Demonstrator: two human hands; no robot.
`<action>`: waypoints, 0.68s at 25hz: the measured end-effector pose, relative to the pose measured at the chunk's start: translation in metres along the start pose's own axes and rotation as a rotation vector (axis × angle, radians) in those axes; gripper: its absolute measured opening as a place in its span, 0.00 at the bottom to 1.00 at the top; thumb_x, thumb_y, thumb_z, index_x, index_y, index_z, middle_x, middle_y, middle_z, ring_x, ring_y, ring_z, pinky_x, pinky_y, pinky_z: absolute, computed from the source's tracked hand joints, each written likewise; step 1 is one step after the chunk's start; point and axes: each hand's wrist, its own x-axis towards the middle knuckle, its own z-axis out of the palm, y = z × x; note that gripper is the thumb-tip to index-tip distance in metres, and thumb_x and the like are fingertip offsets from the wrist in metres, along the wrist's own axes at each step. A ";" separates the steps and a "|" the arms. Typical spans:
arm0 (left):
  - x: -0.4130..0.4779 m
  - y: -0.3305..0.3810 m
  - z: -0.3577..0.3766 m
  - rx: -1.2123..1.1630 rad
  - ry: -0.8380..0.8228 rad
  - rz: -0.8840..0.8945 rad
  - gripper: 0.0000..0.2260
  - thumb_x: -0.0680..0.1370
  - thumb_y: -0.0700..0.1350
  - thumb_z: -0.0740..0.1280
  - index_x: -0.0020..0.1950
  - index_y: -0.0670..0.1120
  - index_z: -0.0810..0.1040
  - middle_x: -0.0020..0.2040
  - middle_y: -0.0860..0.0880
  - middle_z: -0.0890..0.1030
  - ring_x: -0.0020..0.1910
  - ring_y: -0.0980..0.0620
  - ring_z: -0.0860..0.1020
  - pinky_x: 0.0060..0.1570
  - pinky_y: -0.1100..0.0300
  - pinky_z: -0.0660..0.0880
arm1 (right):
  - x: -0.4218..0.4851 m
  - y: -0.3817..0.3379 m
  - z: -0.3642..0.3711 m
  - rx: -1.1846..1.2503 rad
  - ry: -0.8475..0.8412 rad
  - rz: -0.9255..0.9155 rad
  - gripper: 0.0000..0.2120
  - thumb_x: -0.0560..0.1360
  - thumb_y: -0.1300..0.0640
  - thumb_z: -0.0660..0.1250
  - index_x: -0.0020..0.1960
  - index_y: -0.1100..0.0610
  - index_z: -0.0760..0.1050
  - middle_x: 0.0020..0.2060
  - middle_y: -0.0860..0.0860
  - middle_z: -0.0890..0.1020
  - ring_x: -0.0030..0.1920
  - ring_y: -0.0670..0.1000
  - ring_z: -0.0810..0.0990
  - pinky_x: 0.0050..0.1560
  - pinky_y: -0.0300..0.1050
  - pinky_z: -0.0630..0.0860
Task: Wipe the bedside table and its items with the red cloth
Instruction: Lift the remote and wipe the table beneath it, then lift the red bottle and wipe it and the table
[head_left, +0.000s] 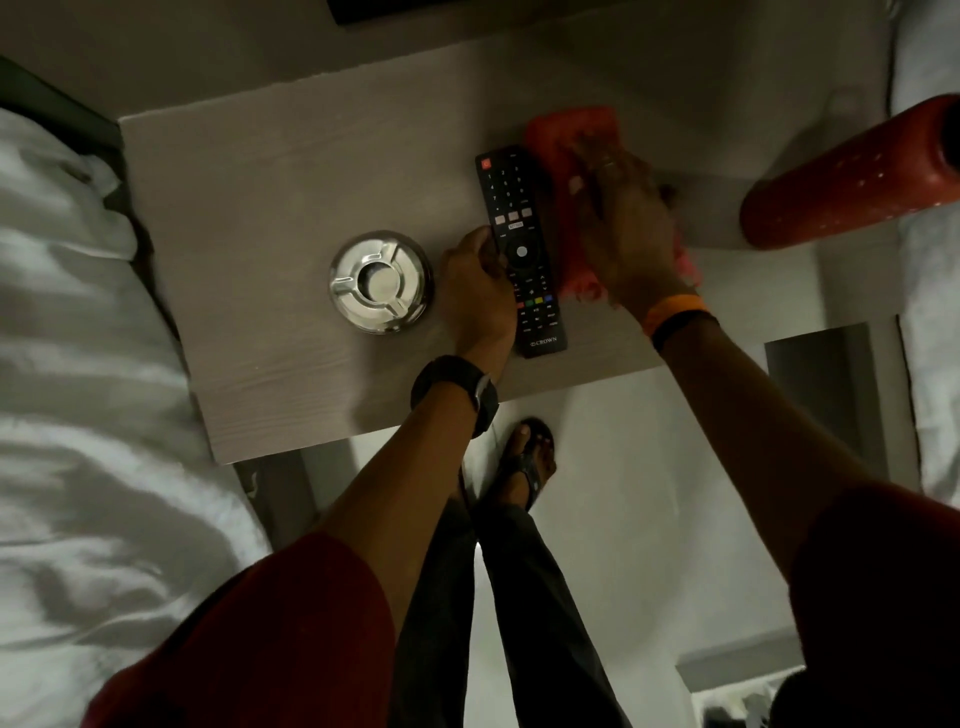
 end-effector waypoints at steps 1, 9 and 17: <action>0.001 -0.001 -0.002 -0.008 -0.010 -0.009 0.14 0.82 0.37 0.64 0.67 0.44 0.78 0.59 0.43 0.83 0.60 0.46 0.81 0.62 0.48 0.79 | 0.006 0.001 0.005 -0.155 -0.112 -0.057 0.23 0.85 0.50 0.53 0.79 0.50 0.60 0.81 0.52 0.60 0.81 0.56 0.56 0.78 0.67 0.56; 0.002 0.000 -0.004 -0.059 -0.092 -0.078 0.18 0.82 0.37 0.63 0.73 0.45 0.73 0.61 0.38 0.80 0.60 0.39 0.81 0.58 0.39 0.80 | -0.081 0.041 0.003 -0.295 -0.207 -0.030 0.28 0.80 0.53 0.62 0.79 0.46 0.60 0.81 0.50 0.57 0.82 0.57 0.52 0.77 0.68 0.59; -0.026 0.032 0.000 0.294 0.078 0.207 0.20 0.82 0.42 0.64 0.74 0.46 0.71 0.69 0.42 0.73 0.69 0.44 0.71 0.65 0.61 0.67 | -0.138 0.056 -0.036 0.677 0.165 0.498 0.16 0.84 0.67 0.54 0.67 0.59 0.73 0.71 0.57 0.74 0.70 0.56 0.72 0.73 0.61 0.72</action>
